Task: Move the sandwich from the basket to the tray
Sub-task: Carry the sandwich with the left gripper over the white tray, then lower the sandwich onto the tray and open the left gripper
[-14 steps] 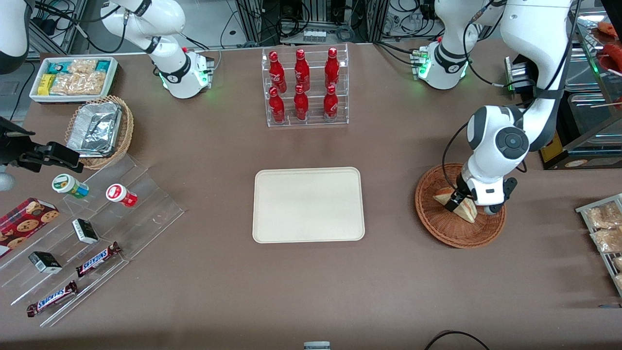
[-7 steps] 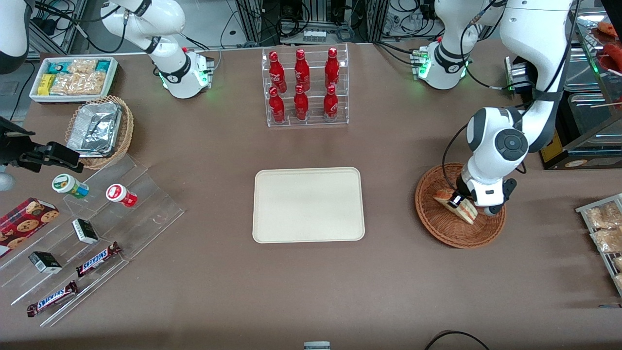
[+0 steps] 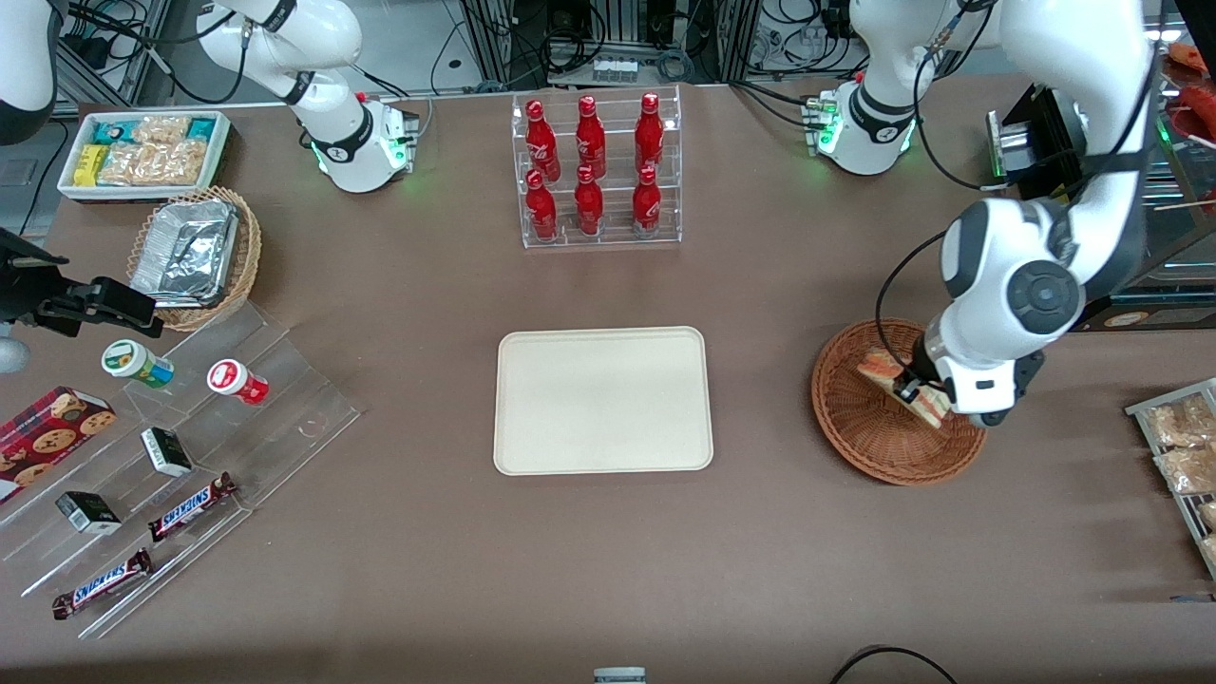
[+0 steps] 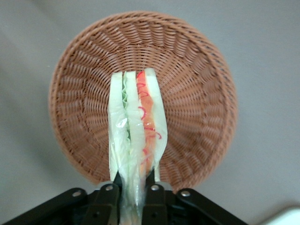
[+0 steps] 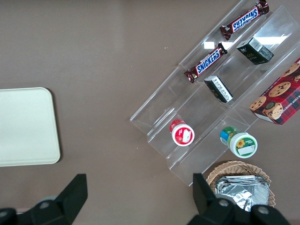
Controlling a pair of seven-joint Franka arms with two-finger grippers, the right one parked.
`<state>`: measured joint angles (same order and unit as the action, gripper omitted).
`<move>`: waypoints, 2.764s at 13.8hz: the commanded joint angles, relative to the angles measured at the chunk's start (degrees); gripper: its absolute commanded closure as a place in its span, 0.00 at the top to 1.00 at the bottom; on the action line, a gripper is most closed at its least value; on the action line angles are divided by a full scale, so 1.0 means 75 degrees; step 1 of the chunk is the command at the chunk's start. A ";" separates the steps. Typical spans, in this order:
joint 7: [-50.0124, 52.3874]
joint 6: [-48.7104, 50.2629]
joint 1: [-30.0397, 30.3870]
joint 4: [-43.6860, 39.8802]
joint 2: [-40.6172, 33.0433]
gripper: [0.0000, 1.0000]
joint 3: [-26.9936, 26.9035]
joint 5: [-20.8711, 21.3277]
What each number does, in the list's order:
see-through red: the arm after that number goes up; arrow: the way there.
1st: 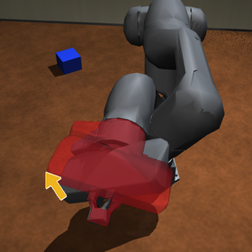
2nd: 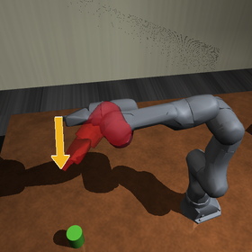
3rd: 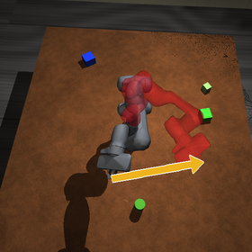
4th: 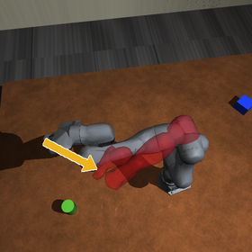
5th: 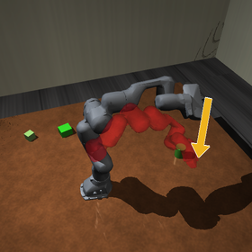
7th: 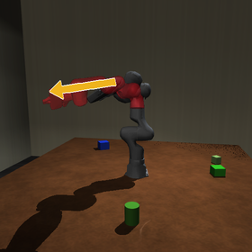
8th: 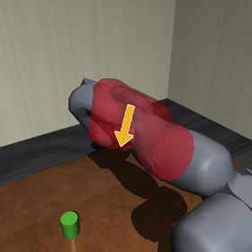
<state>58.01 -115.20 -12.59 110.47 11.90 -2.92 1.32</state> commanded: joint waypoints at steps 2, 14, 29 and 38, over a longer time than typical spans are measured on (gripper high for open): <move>0.0046 0.1412 -0.0861 -0.1285 -0.0064 0.00 0.0049 0.0070; 0.0163 0.0375 -0.4213 -0.3852 0.2816 0.00 0.0213 -0.0083; -0.1278 -0.1725 -0.4544 -0.4347 0.4483 0.00 0.0459 -0.0118; -0.1149 -0.1340 -0.4439 -0.4347 0.4004 0.99 0.0436 -0.0247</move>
<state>49.26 -127.83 -45.99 78.19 44.17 0.68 0.27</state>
